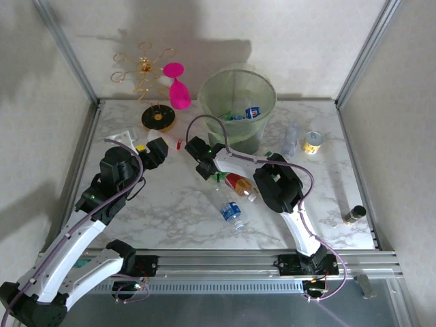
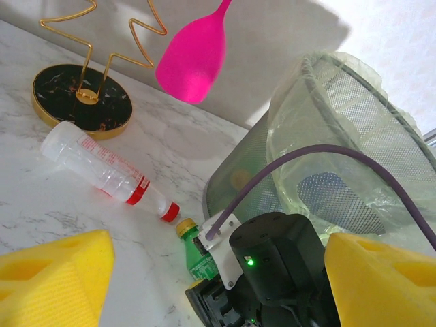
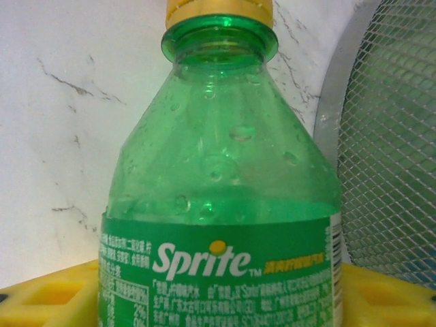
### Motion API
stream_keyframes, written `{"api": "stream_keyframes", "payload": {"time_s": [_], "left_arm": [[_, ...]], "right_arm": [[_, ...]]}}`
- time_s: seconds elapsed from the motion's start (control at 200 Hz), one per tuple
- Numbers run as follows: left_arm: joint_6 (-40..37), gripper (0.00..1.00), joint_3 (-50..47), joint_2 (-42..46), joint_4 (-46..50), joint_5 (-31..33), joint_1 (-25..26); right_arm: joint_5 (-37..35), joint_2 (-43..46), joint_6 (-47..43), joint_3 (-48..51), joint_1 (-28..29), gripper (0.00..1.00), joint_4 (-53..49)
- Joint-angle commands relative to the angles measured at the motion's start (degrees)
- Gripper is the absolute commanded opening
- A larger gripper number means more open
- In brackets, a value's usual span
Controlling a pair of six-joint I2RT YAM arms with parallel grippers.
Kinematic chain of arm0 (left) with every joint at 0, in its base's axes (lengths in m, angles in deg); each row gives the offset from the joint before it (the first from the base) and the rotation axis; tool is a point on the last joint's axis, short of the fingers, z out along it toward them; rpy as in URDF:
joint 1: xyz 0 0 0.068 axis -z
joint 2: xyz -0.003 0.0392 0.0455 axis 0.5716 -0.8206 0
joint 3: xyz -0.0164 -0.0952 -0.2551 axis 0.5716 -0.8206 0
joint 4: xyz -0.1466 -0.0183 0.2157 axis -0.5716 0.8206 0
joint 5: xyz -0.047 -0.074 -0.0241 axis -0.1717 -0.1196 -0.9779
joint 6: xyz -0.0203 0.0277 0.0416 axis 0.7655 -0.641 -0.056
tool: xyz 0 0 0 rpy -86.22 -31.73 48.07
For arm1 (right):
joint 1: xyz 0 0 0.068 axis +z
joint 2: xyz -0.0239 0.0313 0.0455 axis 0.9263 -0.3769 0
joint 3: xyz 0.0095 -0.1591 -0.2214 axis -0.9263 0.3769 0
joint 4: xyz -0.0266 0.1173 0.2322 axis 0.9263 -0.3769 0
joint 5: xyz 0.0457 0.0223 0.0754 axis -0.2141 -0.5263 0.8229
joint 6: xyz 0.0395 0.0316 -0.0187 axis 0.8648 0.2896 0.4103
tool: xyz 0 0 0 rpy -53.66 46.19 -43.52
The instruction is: Put the plastic bottles in the bin
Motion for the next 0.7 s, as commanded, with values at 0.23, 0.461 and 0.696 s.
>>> {"api": "stream_keyframes", "payload": {"time_s": [0.23,0.461,0.696], "left_arm": [[-1.19,0.80,-0.72,0.56,-1.52,0.76,0.34],[-1.19,0.80,-0.72,0.49,-1.46,0.76,0.34],[-1.08,0.80,-0.73,0.29,-1.51,0.69,0.34]], "right_arm": [[-1.30,3.54,0.13,0.99,-0.46,0.55,0.59],[-1.58,6.40,0.49,1.74,-0.39,0.53,0.80],[-0.95,10.27,0.82,2.75,-0.32,0.51,1.09]]}}
